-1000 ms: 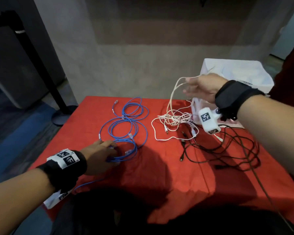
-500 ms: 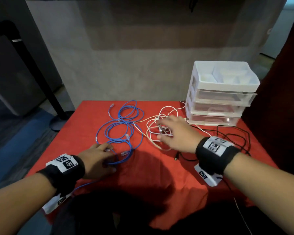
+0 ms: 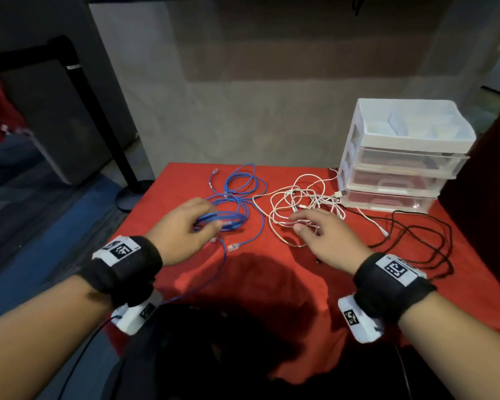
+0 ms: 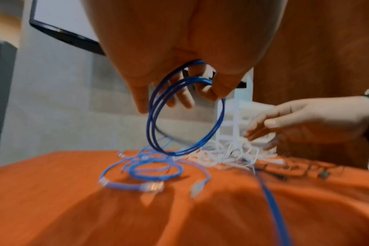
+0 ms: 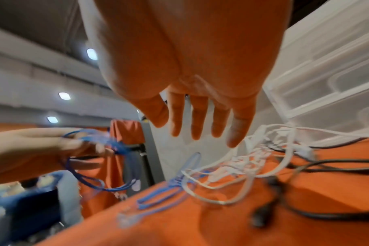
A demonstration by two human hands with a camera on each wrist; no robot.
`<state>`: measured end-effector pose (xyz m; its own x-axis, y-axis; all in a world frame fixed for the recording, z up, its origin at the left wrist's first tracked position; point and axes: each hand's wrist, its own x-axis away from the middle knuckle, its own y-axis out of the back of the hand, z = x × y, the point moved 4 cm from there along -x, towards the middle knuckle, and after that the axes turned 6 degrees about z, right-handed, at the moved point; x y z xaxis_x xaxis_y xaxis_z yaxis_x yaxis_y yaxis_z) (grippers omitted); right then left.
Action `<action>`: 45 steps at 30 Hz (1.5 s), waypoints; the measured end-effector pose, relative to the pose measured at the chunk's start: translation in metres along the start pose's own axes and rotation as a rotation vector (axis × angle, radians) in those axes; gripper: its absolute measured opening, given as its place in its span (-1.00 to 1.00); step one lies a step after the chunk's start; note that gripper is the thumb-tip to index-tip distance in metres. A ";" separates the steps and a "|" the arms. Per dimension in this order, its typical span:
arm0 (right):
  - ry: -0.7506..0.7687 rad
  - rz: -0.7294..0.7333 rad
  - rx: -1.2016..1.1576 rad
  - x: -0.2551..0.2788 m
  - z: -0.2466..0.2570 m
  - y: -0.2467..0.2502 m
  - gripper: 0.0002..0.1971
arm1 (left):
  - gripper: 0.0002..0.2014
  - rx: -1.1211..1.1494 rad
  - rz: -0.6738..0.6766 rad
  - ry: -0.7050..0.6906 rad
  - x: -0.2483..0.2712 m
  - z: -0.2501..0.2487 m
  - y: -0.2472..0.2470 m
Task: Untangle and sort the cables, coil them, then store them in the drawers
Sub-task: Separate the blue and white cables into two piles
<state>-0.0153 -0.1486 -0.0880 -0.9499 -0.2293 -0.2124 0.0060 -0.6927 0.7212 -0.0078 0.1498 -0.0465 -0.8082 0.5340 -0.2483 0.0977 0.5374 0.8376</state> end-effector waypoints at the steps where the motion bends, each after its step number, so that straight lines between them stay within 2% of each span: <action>1: 0.039 -0.022 -0.040 0.004 0.014 -0.001 -0.71 | -0.82 0.094 0.022 0.007 -0.005 -0.016 0.006; 4: 0.157 0.038 -0.171 0.004 0.056 -0.001 -0.48 | -0.80 0.298 0.123 -0.003 -0.020 -0.062 0.018; 6: 0.202 0.071 -0.247 0.000 0.079 0.003 -0.62 | -0.78 0.402 0.154 -0.002 -0.028 -0.084 0.024; 8: 0.147 0.056 -0.372 -0.003 0.093 0.015 -0.86 | -0.76 0.581 0.142 0.093 -0.034 -0.094 0.036; 11: 0.058 0.065 -0.542 0.000 0.094 0.038 -0.82 | -0.76 0.759 0.074 0.238 -0.038 -0.091 0.059; 14: -0.003 0.070 -0.588 0.008 0.091 0.062 -0.80 | -0.74 0.793 -0.014 0.282 -0.034 -0.074 0.076; 17: -0.129 -0.070 -0.659 0.014 0.073 0.088 -0.76 | -0.73 0.877 -0.224 0.344 -0.029 -0.046 0.095; 19: -0.210 -0.127 -0.712 0.021 0.057 0.107 -0.74 | -0.71 0.897 -0.391 0.442 -0.024 -0.018 0.113; 21: -0.261 -0.106 -0.750 0.029 0.042 0.122 -0.71 | -0.69 0.868 -0.482 0.522 -0.015 0.013 0.130; 24: -0.298 0.003 -0.707 0.041 0.028 0.134 -0.62 | -0.66 0.744 -0.497 0.593 -0.002 0.056 0.142; 28: -0.317 0.097 -0.623 0.046 0.032 0.128 -0.62 | -0.67 0.554 -0.457 0.650 0.002 0.057 0.131; 31: -0.293 0.102 -0.646 0.042 0.051 0.116 -0.61 | -0.75 0.424 -0.388 0.586 -0.010 0.025 0.100; 35: -0.246 0.134 -0.672 0.033 0.081 0.098 -0.61 | -0.88 0.607 -0.294 0.438 -0.029 -0.028 0.064; 37: -0.231 0.159 -0.691 0.031 0.093 0.090 -0.60 | -0.82 0.550 -0.262 0.364 -0.030 -0.057 0.058; 40: -0.211 0.183 -0.699 0.029 0.107 0.083 -0.62 | -0.70 0.399 -0.151 0.152 -0.025 -0.106 0.040; 42: -0.197 0.189 -0.688 0.029 0.112 0.082 -0.63 | -0.67 0.477 -0.078 0.066 -0.024 -0.122 0.020; 45: -0.169 0.194 -0.692 0.031 0.114 0.084 -0.63 | -0.85 0.681 -0.115 0.078 -0.026 -0.127 0.015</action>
<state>-0.0794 -0.1359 0.0409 -0.9464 -0.3222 0.0216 0.3219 -0.9359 0.1428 -0.0588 0.0615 0.0344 -0.8722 0.4140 -0.2604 0.3305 0.8914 0.3103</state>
